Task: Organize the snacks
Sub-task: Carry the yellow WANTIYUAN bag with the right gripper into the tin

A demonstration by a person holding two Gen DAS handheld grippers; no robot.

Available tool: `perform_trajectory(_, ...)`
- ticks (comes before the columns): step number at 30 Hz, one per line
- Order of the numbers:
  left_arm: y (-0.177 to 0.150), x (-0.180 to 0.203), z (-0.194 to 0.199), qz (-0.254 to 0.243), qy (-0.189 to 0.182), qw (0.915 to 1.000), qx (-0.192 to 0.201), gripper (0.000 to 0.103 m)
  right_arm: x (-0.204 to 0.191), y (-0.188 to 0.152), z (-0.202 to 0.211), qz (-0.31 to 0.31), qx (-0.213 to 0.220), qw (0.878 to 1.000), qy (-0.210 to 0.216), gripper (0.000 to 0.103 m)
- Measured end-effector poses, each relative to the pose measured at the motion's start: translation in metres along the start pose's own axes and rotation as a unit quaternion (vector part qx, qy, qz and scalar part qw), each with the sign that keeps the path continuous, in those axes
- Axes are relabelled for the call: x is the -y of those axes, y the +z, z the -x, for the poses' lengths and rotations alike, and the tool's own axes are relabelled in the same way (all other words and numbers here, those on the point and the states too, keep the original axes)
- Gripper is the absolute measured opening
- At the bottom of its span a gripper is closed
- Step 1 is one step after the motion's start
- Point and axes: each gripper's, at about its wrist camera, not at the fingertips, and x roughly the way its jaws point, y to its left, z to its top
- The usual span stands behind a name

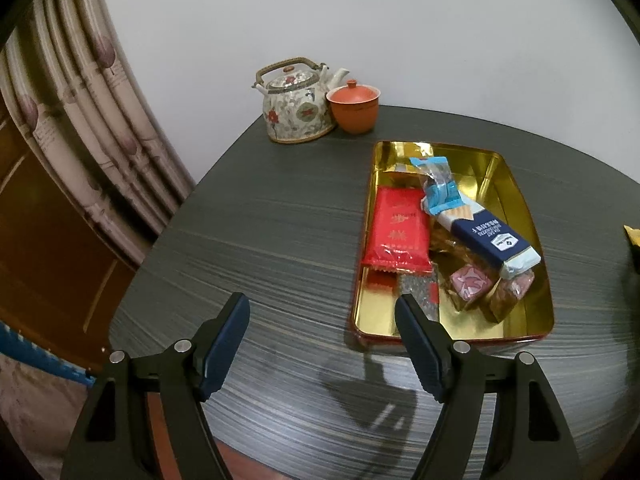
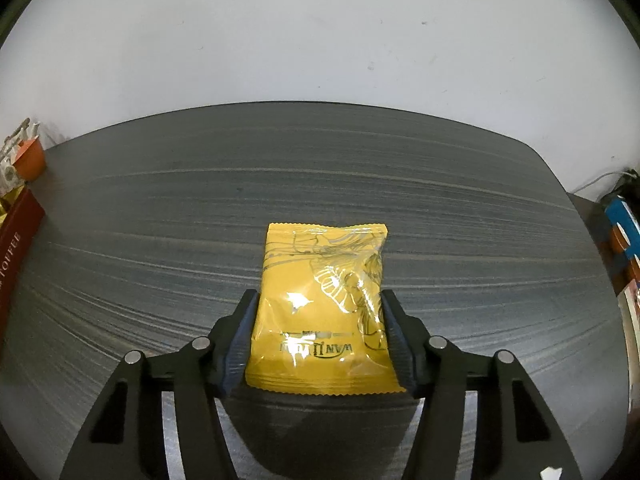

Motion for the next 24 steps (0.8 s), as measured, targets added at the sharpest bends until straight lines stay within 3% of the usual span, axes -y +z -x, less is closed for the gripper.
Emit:
perform_trajectory(5,-0.005,0.002,-0.004,-0.004,-0.004,1.0000,0.000,0.076,-0.010,-0.001,0.012,-0.007,0.004,1.000,-0.004,0.056)
perform_trajectory(10,-0.010,-0.001,-0.006,0.001,-0.011,0.9999,-0.002,0.076,-0.032,-0.001,0.033,0.007,0.014,1.000,0.017,0.056)
perform_trajectory(24,-0.015,-0.009,0.001,0.013,-0.034,0.9993,0.004,0.076,-0.165,0.013,0.097,0.105,0.046,0.987,0.108,0.056)
